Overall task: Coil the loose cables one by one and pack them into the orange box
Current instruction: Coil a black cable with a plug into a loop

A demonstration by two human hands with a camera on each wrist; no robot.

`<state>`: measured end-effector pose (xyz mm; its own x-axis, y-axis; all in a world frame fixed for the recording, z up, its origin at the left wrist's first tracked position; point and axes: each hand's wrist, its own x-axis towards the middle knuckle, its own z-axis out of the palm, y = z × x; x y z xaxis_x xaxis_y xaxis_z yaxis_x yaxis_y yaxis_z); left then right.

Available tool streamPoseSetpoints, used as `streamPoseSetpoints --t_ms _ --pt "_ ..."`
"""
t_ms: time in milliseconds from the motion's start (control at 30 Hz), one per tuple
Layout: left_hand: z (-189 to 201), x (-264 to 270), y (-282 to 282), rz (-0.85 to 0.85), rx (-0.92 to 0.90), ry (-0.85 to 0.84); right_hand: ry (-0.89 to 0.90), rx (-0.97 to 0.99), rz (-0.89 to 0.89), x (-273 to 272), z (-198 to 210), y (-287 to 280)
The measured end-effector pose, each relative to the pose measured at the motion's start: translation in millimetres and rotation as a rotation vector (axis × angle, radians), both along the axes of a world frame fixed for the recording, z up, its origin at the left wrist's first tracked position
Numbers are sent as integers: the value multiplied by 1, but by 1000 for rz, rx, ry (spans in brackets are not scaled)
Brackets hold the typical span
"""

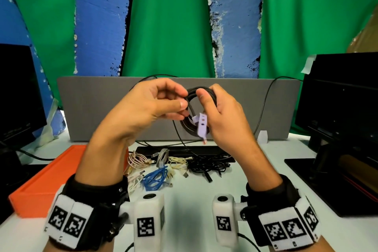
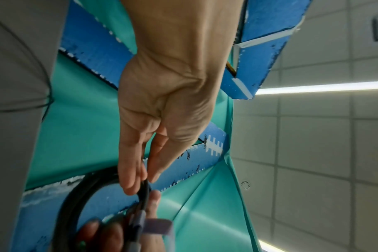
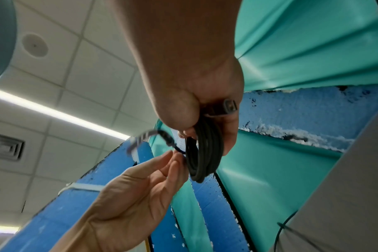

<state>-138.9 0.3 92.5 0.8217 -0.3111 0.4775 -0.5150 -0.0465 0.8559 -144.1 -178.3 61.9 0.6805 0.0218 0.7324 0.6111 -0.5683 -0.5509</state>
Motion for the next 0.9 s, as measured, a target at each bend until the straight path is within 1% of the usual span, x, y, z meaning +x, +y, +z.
streamPoseSetpoints --t_ms 100,133,167,267,300,367,433,467,533,667,767,833,900 --pt "-3 1 -6 151 110 -150 45 58 36 1 1 -2" --pt "-3 2 -7 196 125 -175 49 72 40 1 2 -3" --pt "-4 4 -9 209 126 -169 45 83 46 0 3 -4" --pt "-7 5 -20 88 102 -39 17 46 61 -4 4 -3" --pt "-10 6 -25 91 125 -46 6 7 57 -4 3 -1" --pt "-16 12 -30 173 176 -121 -28 -74 21 -5 1 4" --pt "-18 15 -33 233 172 -189 -62 -119 -17 -5 0 7" --pt "-18 16 -33 232 157 -207 -70 -123 -23 -6 1 7" --pt "-18 15 -31 156 114 -174 -53 -106 -14 -7 3 4" --pt "-18 15 -20 -174 0 9 -4 -74 10 -12 9 -5" --pt "-19 18 -5 -386 -115 79 53 3 62 -15 13 -10" --pt "-21 20 1 -477 -128 87 82 50 107 -16 14 -12" --pt "-22 21 2 -499 -110 76 104 84 147 -16 14 -12"
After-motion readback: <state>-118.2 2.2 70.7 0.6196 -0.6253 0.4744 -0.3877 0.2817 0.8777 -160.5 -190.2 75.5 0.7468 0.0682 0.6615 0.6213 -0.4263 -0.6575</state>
